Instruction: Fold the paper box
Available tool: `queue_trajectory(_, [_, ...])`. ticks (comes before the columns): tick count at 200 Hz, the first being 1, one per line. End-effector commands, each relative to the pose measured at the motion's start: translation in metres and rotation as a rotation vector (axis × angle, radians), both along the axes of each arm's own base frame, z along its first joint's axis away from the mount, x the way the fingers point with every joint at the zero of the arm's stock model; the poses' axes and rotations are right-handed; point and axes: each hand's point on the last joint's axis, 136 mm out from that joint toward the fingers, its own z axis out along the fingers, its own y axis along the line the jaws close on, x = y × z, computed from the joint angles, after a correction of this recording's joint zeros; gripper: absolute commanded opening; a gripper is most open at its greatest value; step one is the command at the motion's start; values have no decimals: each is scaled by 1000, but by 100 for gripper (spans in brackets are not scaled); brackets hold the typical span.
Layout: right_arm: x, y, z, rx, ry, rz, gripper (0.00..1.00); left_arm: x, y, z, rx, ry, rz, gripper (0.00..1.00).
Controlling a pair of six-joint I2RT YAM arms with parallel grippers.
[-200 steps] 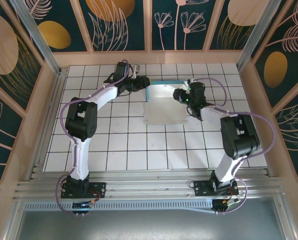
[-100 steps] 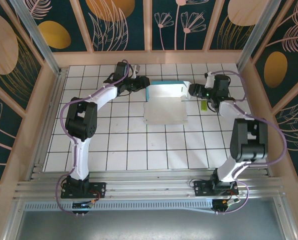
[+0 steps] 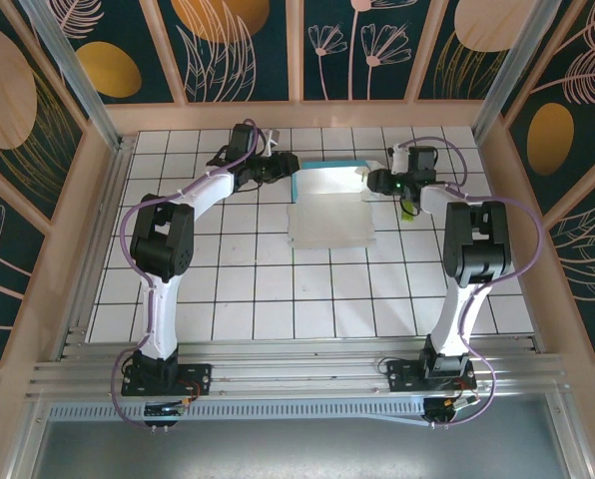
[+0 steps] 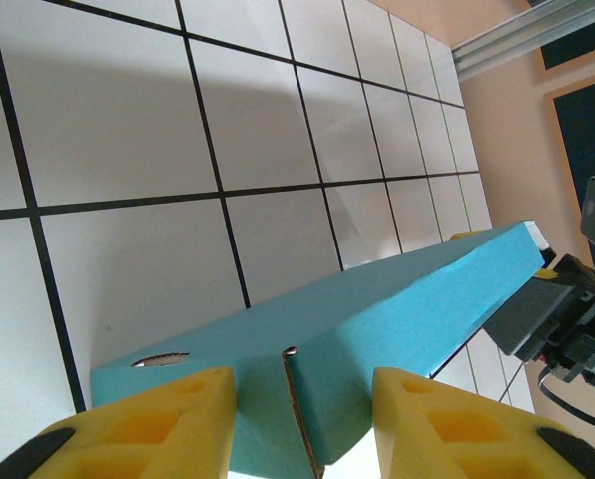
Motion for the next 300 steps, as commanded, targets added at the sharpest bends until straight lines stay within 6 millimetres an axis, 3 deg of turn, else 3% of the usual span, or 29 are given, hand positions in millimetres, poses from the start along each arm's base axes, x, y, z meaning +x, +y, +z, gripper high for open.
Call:
queue_trajectory(1, [0, 7, -4, -3, 6, 14, 38, -7, -4, -4, 3, 24, -25, 40])
queue_trajectory(18, [-3, 8, -6, 18, 35, -8, 28, -9, -5, -5, -1, 27, -29, 40])
queue_trajectory(88, [-18, 31, -4, 178, 165, -89, 15, -13, -12, -4, -12, 25, -37, 40])
queue_trajectory(147, [-28, 52, 0, 195, 257, -159, 13, -19, -16, -3, -13, 18, -47, 39])
queue_trajectory(200, [-38, 69, 21, 209, 210, -185, 13, -26, -15, 6, -26, 5, -37, 39])
queue_trajectory(229, [-46, 76, 3, 180, 195, -188, 13, -29, -14, 4, -27, 9, -34, 39])
queue_trajectory(271, [-61, 62, -29, -9, 105, -229, 18, -36, -13, 6, -17, -2, -41, 39])
queue_trajectory(300, [-64, 39, -25, -204, 24, -320, 18, -38, -11, 4, -7, -1, -38, 39])
